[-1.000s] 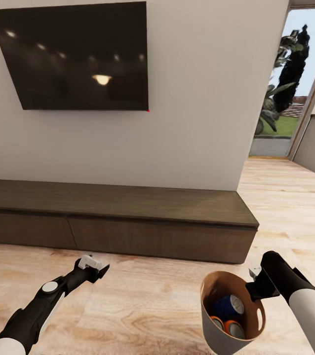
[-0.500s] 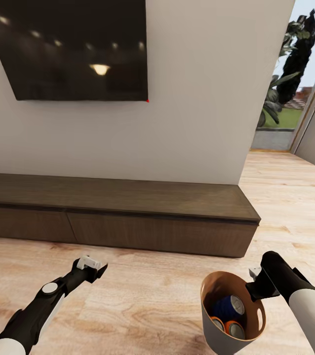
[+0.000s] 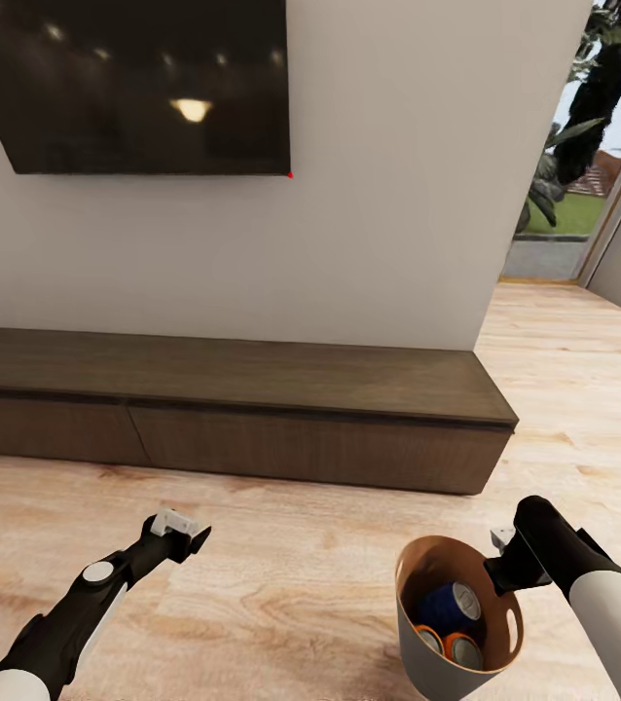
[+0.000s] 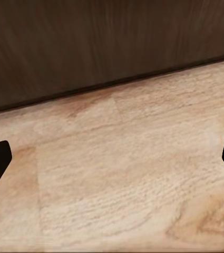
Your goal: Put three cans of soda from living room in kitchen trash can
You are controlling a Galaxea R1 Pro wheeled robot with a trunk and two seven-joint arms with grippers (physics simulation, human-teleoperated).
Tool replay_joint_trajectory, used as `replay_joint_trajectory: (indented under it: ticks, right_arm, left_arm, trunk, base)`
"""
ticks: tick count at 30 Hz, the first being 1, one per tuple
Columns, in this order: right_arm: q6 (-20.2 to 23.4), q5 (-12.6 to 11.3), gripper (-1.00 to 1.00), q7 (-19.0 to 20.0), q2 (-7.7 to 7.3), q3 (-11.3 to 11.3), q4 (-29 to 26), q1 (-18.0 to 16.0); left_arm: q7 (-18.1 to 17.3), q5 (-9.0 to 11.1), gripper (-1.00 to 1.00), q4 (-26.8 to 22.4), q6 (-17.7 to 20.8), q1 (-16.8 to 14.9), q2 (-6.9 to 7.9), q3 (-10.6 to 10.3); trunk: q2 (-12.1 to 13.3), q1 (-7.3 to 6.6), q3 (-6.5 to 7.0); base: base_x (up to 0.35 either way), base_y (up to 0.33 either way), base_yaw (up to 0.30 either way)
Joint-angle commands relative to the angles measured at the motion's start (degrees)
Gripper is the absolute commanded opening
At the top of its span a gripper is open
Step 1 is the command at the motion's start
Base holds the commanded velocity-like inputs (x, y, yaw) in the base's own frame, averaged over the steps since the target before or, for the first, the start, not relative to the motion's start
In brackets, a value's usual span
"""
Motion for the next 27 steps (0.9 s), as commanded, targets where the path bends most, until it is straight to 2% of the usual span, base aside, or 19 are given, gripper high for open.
replay_joint_trajectory:
  ticks: [1,5,15,19,27]
  right_arm:
    - [0.3,-1.0,-1.00,0.2,-0.01,-0.1,0.0,0.0]
    - [0.3,-0.9,-1.00,0.1,-0.04,-0.1,0.0,0.0]
    - [0.3,-0.9,-1.00,0.0,-0.01,-0.1,0.0,0.0]
    - [0.3,-0.9,-1.00,0.1,-0.06,-0.1,0.0,0.0]
    - [0.3,-0.9,-1.00,0.0,-0.14,-0.1,0.0,0.0]
  left_arm:
    - [0.0,0.0,1.00,0.0,0.0,0.0,0.00,0.0]
    - [0.0,0.0,1.00,0.0,-0.7,0.0,0.00,0.0]
    - [0.0,0.0,1.00,2.6,-2.2,-0.1,0.00,0.1]
    - [0.0,0.1,1.00,3.1,-2.2,-0.1,0.02,0.1]
    - [0.0,0.0,1.00,3.2,-2.2,-0.1,0.00,0.1]
  trunk:
    - [0.0,0.00,0.01]
    - [0.0,0.00,0.01]
    - [-0.1,0.25,-2.21]
    - [-0.1,0.25,-2.21]
    - [-0.2,0.46,-3.98]
  base:
    - [0.000,0.000,0.000]
    - [0.000,0.000,0.000]
    - [0.000,0.000,0.000]
    - [0.000,0.000,0.000]
    - [0.000,0.000,0.000]
